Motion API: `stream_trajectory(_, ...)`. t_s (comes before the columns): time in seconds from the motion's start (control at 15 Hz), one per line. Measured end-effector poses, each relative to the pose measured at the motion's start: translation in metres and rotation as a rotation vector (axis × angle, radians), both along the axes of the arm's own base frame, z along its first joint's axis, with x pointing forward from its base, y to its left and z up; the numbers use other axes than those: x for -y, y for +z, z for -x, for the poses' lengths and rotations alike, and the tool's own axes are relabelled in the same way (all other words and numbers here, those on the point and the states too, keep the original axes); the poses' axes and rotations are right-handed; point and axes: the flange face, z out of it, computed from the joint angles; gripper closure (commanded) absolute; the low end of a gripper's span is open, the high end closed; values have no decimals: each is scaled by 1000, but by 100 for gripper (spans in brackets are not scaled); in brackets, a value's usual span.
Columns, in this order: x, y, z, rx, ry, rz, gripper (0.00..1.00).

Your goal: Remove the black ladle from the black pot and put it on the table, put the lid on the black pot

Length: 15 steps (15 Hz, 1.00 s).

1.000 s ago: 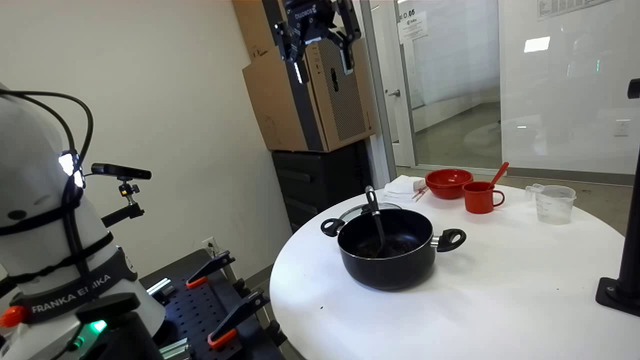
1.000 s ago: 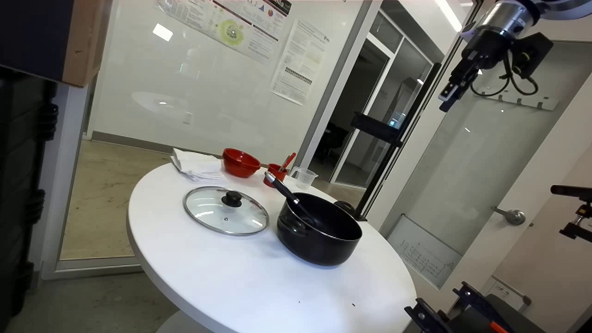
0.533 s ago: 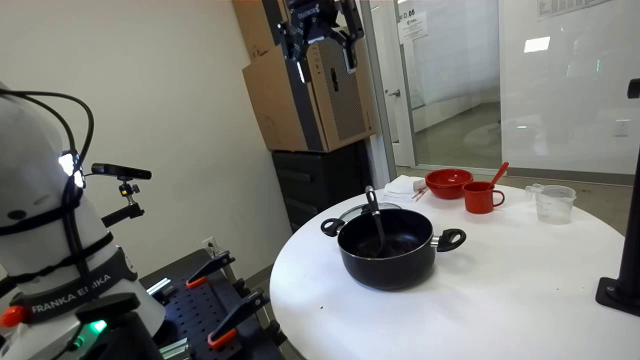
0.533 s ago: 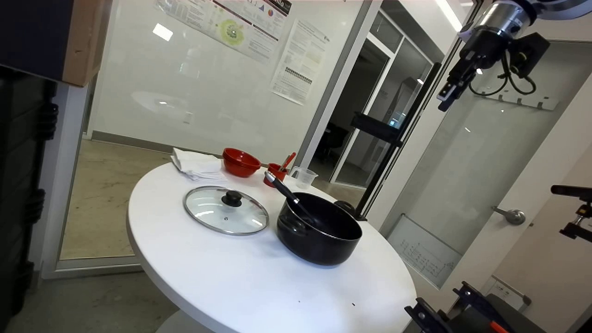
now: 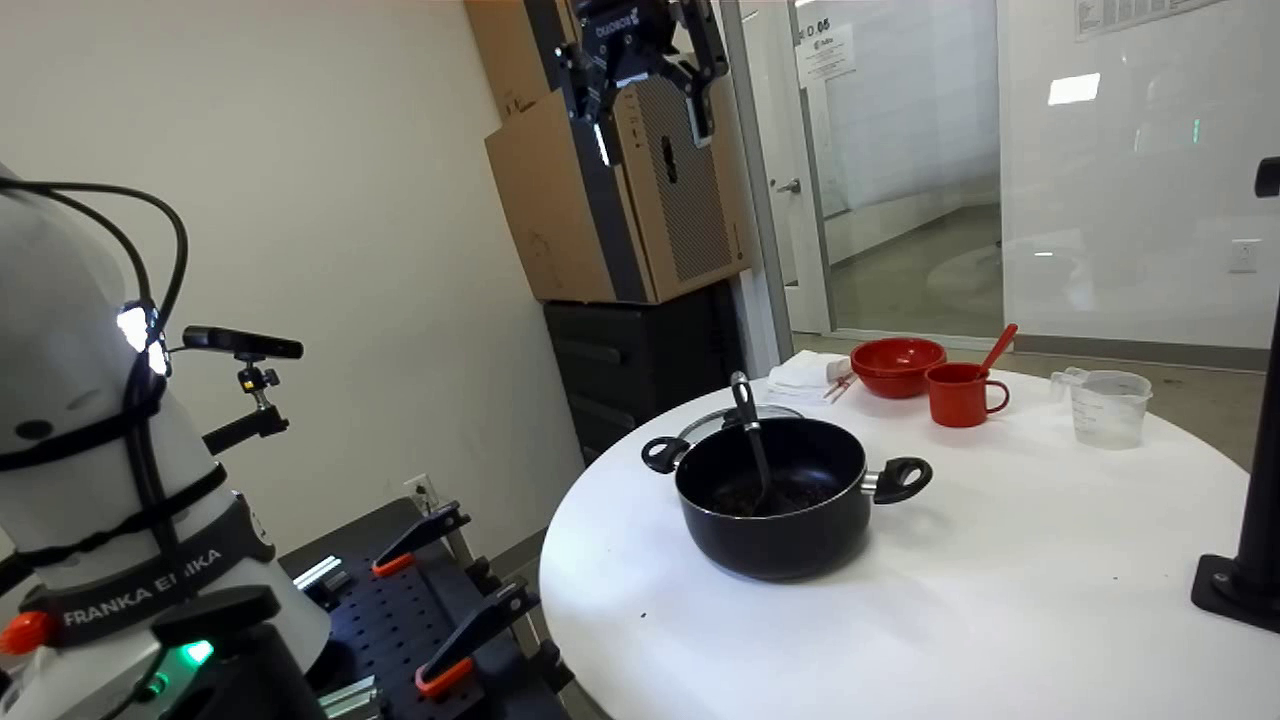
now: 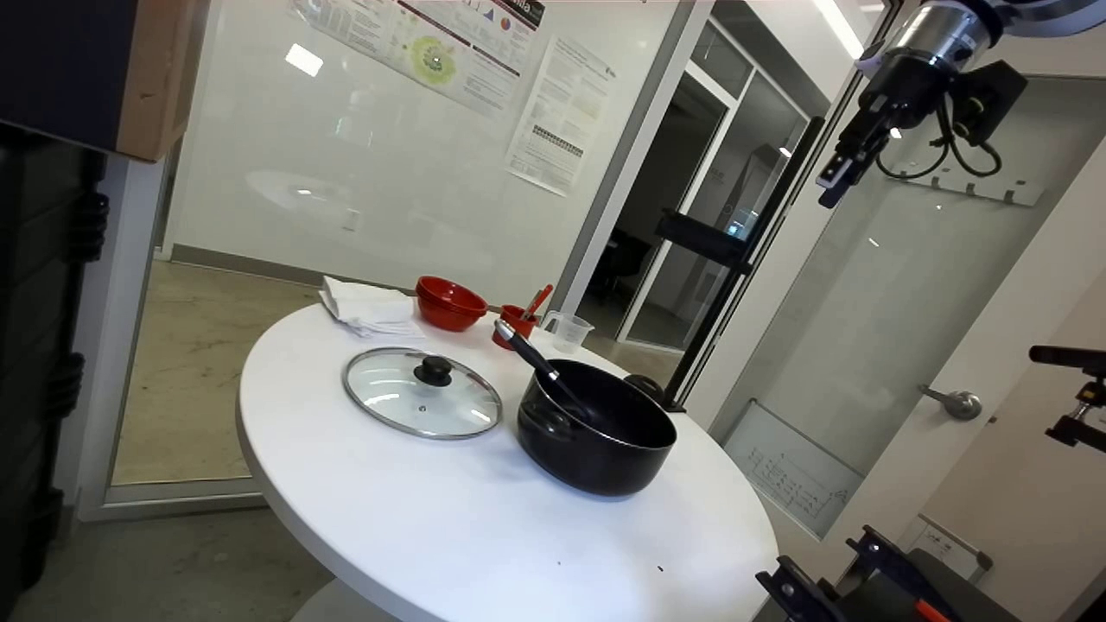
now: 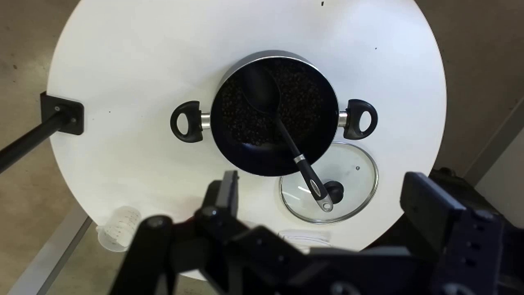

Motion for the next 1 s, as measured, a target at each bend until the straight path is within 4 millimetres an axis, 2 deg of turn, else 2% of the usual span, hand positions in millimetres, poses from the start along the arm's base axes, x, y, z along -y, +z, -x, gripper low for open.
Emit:
stream_trajectory(0.67,0,-1,1,-3,5,2,0)
stream_trajectory(0.87,-1,-2,-4,12,84,21,0)
stream_trajectory(1.0,-2,0,-15,51,177,53,0)
